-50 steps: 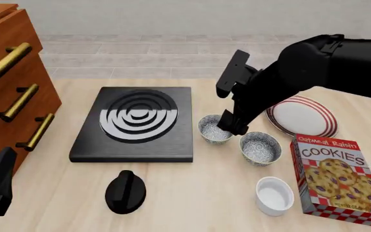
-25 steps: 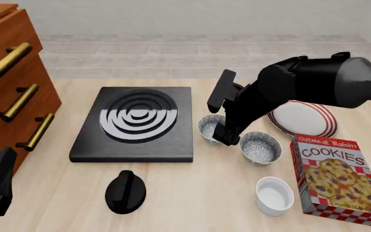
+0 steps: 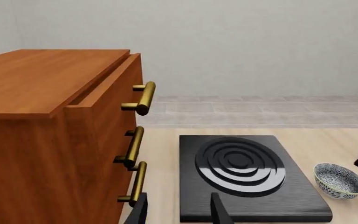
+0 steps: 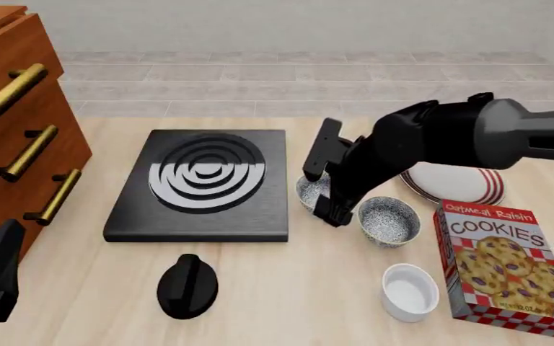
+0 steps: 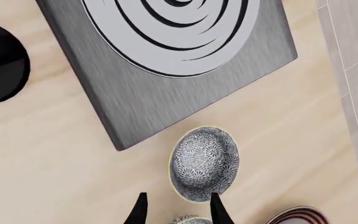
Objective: Pick the akita bowl from table center and place it on the plate.
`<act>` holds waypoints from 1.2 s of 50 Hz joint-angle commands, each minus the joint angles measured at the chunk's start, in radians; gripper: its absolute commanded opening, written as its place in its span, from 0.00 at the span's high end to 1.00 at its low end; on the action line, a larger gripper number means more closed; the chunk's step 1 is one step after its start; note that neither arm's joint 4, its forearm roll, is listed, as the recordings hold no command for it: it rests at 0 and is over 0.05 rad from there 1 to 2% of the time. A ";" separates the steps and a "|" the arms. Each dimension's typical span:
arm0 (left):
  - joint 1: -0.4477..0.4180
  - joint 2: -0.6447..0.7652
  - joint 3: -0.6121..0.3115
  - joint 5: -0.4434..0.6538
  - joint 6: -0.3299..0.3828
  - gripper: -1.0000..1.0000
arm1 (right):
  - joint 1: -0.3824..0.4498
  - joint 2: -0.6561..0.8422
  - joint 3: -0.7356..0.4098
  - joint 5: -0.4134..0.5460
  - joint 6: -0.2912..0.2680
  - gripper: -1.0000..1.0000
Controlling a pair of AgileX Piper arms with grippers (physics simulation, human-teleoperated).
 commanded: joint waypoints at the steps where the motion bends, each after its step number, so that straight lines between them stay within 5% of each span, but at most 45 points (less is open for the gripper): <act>1: 0.000 0.000 0.000 0.000 0.000 0.00 | 0.004 0.035 -0.002 -0.028 -0.004 0.00; 60: 0.000 0.000 0.000 0.000 0.000 0.00 | -0.031 0.222 -0.057 -0.118 -0.023 0.00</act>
